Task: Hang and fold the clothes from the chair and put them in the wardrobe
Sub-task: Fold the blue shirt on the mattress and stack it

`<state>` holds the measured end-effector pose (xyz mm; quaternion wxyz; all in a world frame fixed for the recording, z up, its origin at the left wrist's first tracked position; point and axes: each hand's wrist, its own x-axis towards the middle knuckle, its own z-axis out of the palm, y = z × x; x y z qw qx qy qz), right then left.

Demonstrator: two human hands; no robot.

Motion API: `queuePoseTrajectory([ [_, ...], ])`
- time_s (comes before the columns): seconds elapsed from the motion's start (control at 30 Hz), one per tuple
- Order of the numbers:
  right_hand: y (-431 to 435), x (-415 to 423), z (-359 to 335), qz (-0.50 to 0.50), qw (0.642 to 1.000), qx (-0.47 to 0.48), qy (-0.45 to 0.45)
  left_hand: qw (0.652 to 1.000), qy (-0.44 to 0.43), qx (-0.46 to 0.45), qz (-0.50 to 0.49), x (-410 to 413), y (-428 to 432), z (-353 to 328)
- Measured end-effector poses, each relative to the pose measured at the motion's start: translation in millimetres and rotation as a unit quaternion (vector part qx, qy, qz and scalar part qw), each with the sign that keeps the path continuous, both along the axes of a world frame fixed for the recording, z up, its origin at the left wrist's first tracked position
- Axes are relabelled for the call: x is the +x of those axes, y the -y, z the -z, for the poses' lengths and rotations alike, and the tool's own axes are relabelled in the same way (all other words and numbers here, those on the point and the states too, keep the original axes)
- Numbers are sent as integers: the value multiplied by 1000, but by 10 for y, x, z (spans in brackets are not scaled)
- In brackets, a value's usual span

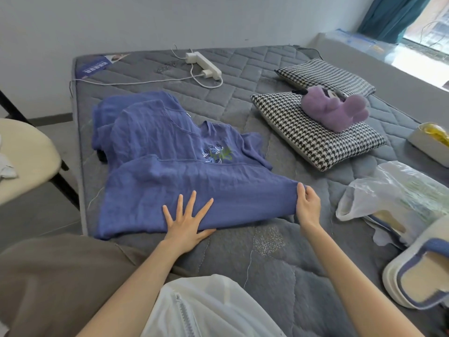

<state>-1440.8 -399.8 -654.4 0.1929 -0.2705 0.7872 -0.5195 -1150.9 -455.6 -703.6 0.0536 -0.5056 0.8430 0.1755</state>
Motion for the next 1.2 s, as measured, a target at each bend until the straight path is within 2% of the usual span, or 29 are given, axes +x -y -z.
queuePoseTrajectory([
  [0.1,-42,-85,67,-43,982,136,-125,999,23,-15,17,27,-23,-18],
  [0.17,-81,-147,177,-58,956,236,-165,999,32,-17,34,50,-19,-17],
  [0.23,-101,-163,226,-57,939,286,-181,998,38,-11,51,67,-17,-20],
  [0.3,-83,-124,198,-49,932,288,-213,997,39,2,66,83,-22,-22],
  [0.43,33,58,144,-68,896,211,-384,998,-8,22,65,90,-25,-7],
  [0.6,303,617,194,-238,870,93,-421,992,-104,-61,-35,123,57,-62],
  [0.67,398,888,276,-308,844,96,-428,988,-99,-99,-61,186,129,-54],
  [0.73,475,1122,351,-373,810,138,-431,984,-86,-128,-85,298,201,-34],
  [0.83,525,1259,519,-430,756,195,-453,985,-37,-90,-144,504,289,54],
  [0.9,532,1221,599,-413,756,206,-465,982,-15,-62,-178,602,332,85],
  [1.03,605,1040,596,-357,786,237,-446,969,-21,-63,-237,699,422,99],
  [1.2,687,1002,553,-343,793,241,-442,961,-13,-82,-266,785,479,111],
])
